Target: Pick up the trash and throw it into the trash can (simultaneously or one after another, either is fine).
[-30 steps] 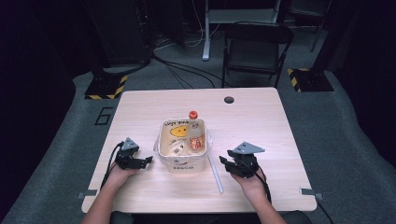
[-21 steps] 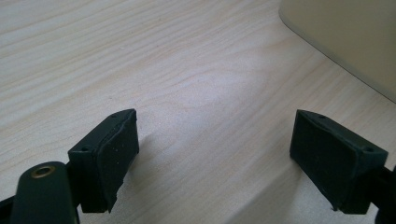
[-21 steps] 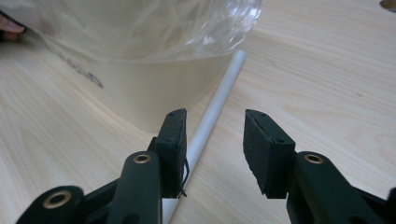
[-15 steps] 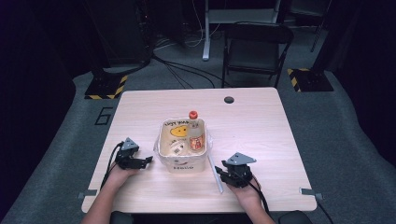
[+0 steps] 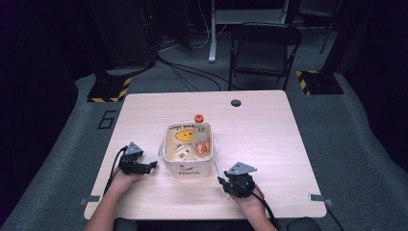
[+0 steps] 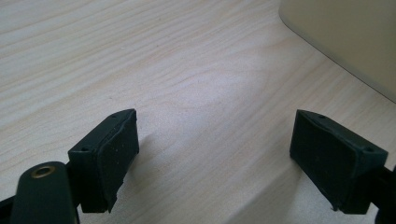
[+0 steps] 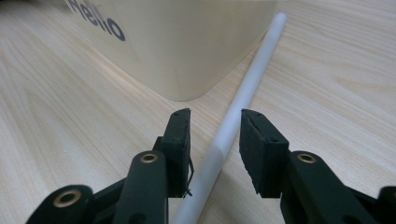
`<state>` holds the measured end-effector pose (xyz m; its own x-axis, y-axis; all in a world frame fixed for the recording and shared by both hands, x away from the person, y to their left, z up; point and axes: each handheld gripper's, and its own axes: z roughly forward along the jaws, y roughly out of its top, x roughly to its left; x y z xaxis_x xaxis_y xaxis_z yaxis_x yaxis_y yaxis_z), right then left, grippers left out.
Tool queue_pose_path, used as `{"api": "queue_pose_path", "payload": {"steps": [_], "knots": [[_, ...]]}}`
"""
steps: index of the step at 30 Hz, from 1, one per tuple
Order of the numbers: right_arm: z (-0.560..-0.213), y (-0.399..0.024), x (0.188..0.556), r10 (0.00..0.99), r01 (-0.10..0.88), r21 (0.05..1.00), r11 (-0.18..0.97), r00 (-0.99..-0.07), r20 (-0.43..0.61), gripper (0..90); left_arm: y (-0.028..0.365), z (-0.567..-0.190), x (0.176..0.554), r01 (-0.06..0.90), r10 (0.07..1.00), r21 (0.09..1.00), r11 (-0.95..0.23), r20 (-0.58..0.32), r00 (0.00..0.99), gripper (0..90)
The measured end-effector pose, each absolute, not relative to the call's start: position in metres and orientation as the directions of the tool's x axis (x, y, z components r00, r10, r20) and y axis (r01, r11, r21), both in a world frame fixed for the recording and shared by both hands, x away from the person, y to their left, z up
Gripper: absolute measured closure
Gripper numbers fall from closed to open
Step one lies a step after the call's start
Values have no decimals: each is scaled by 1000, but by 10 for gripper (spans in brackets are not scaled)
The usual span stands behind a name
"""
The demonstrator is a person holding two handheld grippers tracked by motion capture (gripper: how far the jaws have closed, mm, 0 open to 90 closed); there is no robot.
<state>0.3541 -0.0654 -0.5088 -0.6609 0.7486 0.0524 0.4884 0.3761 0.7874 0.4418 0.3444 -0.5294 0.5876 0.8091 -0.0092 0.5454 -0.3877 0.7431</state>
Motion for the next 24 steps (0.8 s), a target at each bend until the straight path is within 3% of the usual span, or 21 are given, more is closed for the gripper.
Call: {"api": "queue_pose_path", "payload": {"steps": [24], "knots": [[-524, -61, 363, 792, 537, 758, 369, -609, 46, 725, 344, -529, 442, 545, 809, 743, -388, -9, 588, 154]]}}
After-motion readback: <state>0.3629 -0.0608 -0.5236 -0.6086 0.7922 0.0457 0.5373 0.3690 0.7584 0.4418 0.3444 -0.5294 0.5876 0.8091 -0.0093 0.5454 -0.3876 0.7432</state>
